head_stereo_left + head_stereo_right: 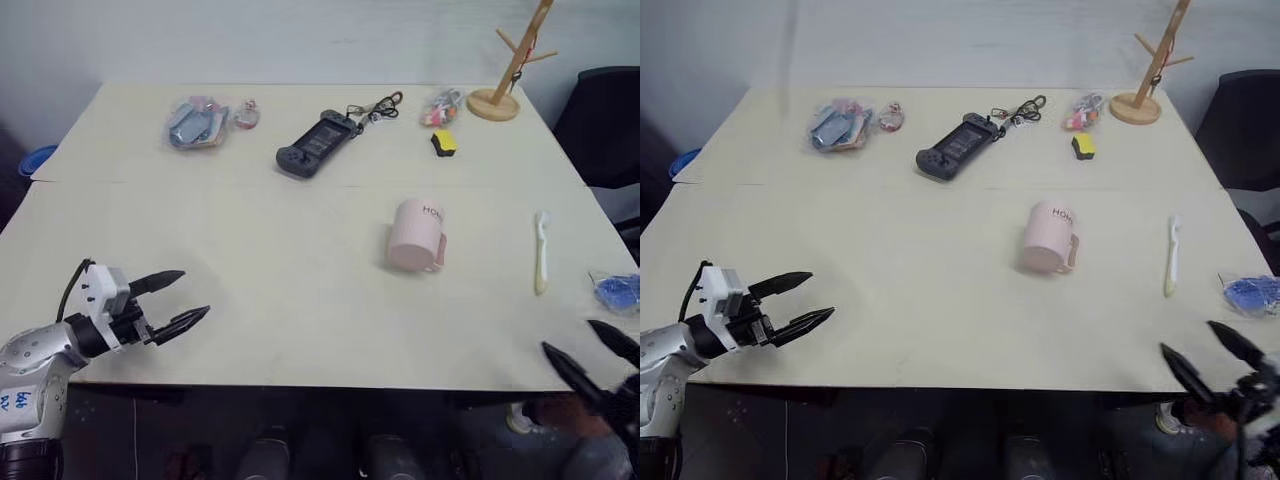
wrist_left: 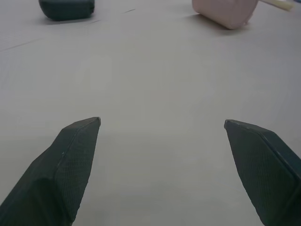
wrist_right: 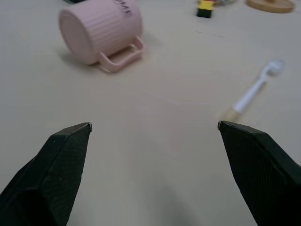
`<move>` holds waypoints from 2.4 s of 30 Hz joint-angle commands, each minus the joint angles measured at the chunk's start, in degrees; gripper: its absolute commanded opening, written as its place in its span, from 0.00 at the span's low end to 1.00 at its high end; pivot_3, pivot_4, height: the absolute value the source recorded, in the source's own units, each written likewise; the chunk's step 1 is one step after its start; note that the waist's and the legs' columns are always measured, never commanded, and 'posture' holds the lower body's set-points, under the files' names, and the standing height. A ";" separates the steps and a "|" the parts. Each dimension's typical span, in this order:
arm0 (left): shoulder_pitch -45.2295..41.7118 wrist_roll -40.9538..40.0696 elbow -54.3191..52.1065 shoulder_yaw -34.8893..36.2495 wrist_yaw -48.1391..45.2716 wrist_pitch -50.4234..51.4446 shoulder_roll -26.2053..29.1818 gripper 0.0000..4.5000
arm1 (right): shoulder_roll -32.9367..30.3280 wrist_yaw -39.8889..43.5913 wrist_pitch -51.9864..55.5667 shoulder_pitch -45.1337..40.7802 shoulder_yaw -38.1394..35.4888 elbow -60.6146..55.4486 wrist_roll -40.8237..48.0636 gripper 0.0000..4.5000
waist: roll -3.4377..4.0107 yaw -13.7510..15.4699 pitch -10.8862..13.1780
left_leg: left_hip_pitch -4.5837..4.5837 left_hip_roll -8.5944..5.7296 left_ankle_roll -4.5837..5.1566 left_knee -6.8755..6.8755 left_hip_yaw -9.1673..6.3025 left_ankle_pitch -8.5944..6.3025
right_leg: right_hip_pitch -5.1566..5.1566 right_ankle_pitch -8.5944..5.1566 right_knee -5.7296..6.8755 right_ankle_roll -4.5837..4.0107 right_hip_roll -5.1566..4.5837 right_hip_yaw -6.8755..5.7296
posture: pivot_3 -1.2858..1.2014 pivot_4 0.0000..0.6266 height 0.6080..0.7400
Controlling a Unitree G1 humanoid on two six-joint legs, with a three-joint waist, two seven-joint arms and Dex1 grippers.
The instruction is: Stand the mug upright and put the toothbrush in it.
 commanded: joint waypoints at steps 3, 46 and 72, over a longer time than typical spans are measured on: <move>-1.74 -2.50 -7.49 -1.38 0.66 2.06 -0.28 1.00 | -12.49 -12.06 21.73 -11.31 6.82 -4.85 2.23 1.00 | 0.02 0.20 0.00 | -0.02 -0.01 -0.23 0.02 -0.05 0.13 | -0.01 0.00 0.00 0.00 0.00 -0.05 | 0.52 0.24 1.00; 8.26 -6.18 -14.29 8.13 6.44 4.73 -2.65 1.00 | 23.69 -17.34 -22.44 -63.65 42.66 45.09 -22.62 0.01 | -0.03 -3.19 -0.01 | -0.32 0.01 -0.35 -0.09 -0.20 0.20 | -0.36 0.00 0.15 -0.01 -0.02 -0.52 | 0.52 0.24 1.00; 5.20 -7.15 -14.81 5.82 5.12 8.23 0.77 1.00 | -6.46 3.67 -9.94 -26.46 20.58 16.20 -7.92 0.99 | 0.00 -0.98 0.01 | -0.16 -0.03 -0.30 -0.04 -0.21 0.15 | -0.10 0.00 -0.07 -0.01 -0.10 -0.52 | 0.52 0.24 1.00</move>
